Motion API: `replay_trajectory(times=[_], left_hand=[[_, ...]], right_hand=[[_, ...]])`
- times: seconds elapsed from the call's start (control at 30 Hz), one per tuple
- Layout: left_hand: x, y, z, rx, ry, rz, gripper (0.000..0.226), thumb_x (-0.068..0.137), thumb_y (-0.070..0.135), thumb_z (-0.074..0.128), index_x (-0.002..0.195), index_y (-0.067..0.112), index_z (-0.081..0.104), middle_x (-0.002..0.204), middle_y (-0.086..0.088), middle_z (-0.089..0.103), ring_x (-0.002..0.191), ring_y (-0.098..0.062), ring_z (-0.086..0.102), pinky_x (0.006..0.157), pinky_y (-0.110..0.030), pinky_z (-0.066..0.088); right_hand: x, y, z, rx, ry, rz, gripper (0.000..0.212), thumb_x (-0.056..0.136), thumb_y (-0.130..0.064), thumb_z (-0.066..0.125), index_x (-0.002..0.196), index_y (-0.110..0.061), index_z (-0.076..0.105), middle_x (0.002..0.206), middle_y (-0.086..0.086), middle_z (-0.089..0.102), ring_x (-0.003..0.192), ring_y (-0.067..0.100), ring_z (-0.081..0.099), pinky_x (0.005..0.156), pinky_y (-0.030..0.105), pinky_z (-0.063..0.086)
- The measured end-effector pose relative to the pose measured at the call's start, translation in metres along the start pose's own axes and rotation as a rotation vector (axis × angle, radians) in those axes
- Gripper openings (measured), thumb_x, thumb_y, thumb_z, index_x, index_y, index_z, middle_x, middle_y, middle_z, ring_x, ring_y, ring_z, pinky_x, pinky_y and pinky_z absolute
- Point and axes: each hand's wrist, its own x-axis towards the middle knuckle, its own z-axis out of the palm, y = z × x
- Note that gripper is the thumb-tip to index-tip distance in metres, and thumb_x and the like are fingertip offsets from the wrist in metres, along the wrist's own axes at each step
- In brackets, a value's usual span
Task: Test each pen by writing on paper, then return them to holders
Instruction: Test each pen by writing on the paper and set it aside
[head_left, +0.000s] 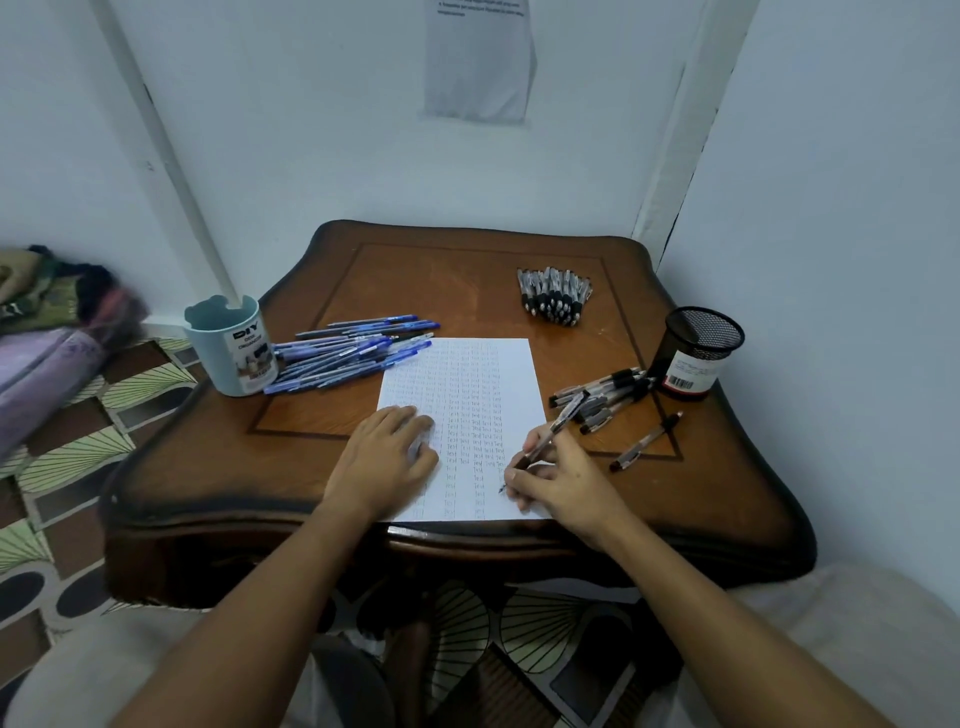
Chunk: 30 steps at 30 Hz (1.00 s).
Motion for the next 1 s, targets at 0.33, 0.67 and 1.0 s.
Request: replay_trajectory(times=[0.33, 0.67, 1.0], left_hand=[[0.0000, -0.0020, 0.0023, 0.008, 0.007, 0.005, 0.065, 0.083, 0.050, 0.027, 0.130, 0.019, 0.060, 0.139, 0.001, 0.054, 0.131, -0.015, 0.041, 0.112, -0.035, 0.030], [0.0001, -0.0043, 0.0037, 0.015, 0.013, 0.018, 0.068, 0.083, 0.051, 0.025, 0.133, 0.019, 0.059, 0.141, 0.001, 0.053, 0.133, -0.015, 0.040, 0.113, -0.035, 0.030], [-0.0006, -0.0012, 0.0012, -0.007, 0.006, 0.004, 0.063, 0.085, 0.048, 0.030, 0.135, 0.020, 0.057, 0.145, 0.002, 0.050, 0.136, -0.013, 0.036, 0.113, -0.032, 0.024]], right_hand=[[-0.0078, 0.0008, -0.0006, -0.046, -0.016, -0.044, 0.027, 0.089, 0.012, 0.065, 0.093, -0.009, 0.048, 0.083, 0.019, 0.064, 0.069, 0.026, 0.063, 0.056, 0.029, 0.052], [-0.0063, 0.0063, -0.0017, -0.118, -0.017, -0.081, 0.027, 0.089, 0.009, 0.066, 0.093, -0.010, 0.047, 0.082, 0.020, 0.066, 0.069, 0.028, 0.064, 0.061, 0.035, 0.054], [-0.0037, 0.0089, -0.0025, -0.093, -0.012, -0.068, 0.028, 0.090, 0.008, 0.065, 0.094, -0.012, 0.045, 0.082, 0.017, 0.063, 0.069, 0.031, 0.060, 0.060, 0.040, 0.050]])
